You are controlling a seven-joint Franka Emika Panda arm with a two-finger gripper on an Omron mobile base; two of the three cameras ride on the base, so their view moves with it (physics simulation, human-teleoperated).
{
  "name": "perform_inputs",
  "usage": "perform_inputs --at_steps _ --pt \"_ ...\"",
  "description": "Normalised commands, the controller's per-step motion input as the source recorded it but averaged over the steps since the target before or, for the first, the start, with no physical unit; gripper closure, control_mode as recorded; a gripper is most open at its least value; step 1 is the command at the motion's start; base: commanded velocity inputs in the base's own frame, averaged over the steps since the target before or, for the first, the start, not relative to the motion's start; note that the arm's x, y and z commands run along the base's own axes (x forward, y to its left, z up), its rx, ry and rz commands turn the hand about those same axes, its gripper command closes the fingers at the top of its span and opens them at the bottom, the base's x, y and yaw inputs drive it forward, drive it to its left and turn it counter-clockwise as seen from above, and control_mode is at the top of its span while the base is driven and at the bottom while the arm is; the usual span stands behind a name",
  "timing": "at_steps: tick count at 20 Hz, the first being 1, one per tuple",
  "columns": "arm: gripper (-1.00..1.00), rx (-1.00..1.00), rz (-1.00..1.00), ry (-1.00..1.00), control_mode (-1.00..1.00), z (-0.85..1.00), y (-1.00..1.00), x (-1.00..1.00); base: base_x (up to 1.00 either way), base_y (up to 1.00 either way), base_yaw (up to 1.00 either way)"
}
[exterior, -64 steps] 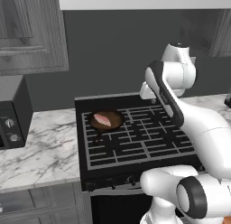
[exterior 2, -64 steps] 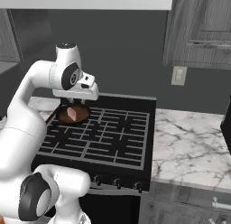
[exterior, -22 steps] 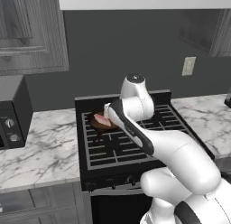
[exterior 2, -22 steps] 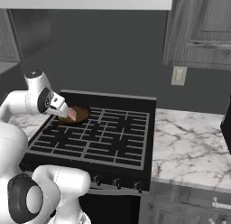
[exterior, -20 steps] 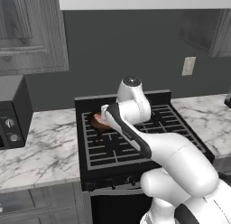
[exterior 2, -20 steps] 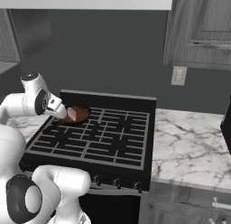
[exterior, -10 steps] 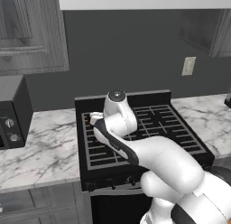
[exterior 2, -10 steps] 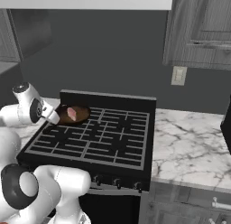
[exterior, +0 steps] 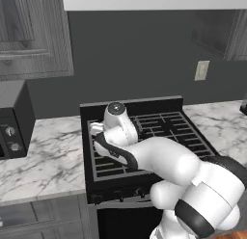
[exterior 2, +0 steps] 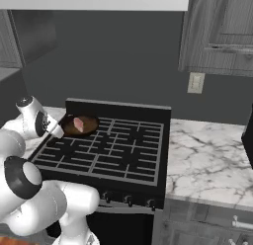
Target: Pick up the pan with the steak in it and place it on the dining table. Then place the steak on the plate.
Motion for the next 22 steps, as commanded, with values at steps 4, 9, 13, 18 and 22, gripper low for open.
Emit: perform_inputs --at_steps 4,9,13,18,22 --pt "-1.0 0.0 -0.02 0.0 -1.0 -0.24 0.16 0.18 0.0 0.0 0.0" --pt "-1.0 -0.01 0.0 -0.01 -1.0 -0.21 0.09 0.17 0.0 0.0 0.0" --pt "-1.0 -0.01 0.0 -0.01 -1.0 -0.24 0.07 0.22 0.0 0.0 0.0" --pt "-1.0 0.0 0.0 0.0 -1.0 -0.28 0.04 0.23 0.0 0.0 0.0" --pt "-1.0 0.0 0.0 0.0 -1.0 -0.28 0.01 0.19 0.0 0.0 0.0"
